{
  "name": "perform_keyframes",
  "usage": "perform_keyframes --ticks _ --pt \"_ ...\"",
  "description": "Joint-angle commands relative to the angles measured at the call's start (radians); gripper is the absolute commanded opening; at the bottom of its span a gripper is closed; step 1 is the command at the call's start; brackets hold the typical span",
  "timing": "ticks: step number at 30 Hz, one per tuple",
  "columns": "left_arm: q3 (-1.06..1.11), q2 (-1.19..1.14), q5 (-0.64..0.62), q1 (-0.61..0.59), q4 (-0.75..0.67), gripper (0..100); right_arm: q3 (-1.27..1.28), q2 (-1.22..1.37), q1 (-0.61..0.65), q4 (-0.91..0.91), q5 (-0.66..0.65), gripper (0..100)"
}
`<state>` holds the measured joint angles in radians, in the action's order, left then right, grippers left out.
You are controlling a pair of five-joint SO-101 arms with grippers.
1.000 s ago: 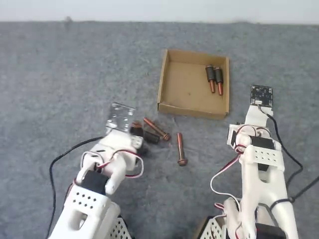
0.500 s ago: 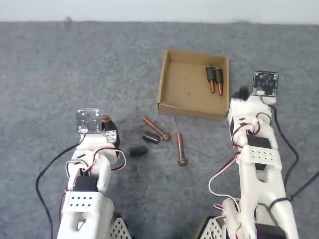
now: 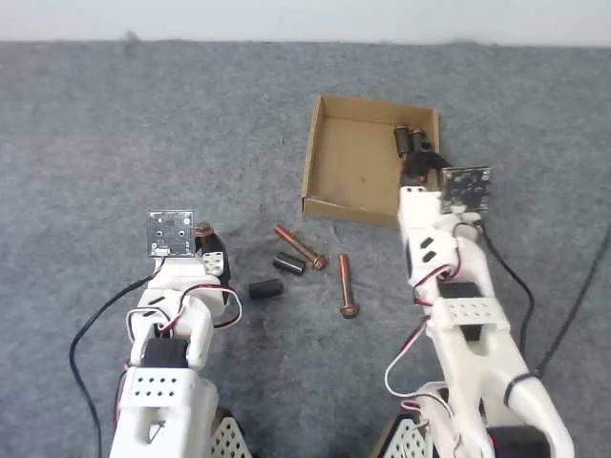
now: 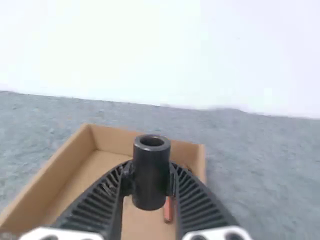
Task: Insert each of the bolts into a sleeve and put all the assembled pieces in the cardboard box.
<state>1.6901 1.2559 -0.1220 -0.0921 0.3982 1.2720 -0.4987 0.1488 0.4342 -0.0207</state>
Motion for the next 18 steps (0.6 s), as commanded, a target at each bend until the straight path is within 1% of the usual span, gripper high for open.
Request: perform_keyframes --ticks 1,6,9,13,18 --pt "-0.016 0.032 -0.002 -0.008 -0.037 1 -0.009 0.082 0.044 0.151 -0.014 0.6" --pt "-0.016 0.032 -0.002 -0.008 -0.037 1 -0.046 0.335 0.045 0.490 -0.014 0.6" --pt "-0.016 0.032 -0.002 -0.008 -0.038 1 -0.091 0.496 0.044 0.639 -0.015 0.6" --pt "0.001 0.032 0.000 -0.008 -0.086 1 -0.112 0.650 0.061 0.776 -0.015 0.6" --pt "0.001 0.032 0.000 -0.046 -0.095 1 -0.112 0.757 0.110 0.878 -0.015 0.6"
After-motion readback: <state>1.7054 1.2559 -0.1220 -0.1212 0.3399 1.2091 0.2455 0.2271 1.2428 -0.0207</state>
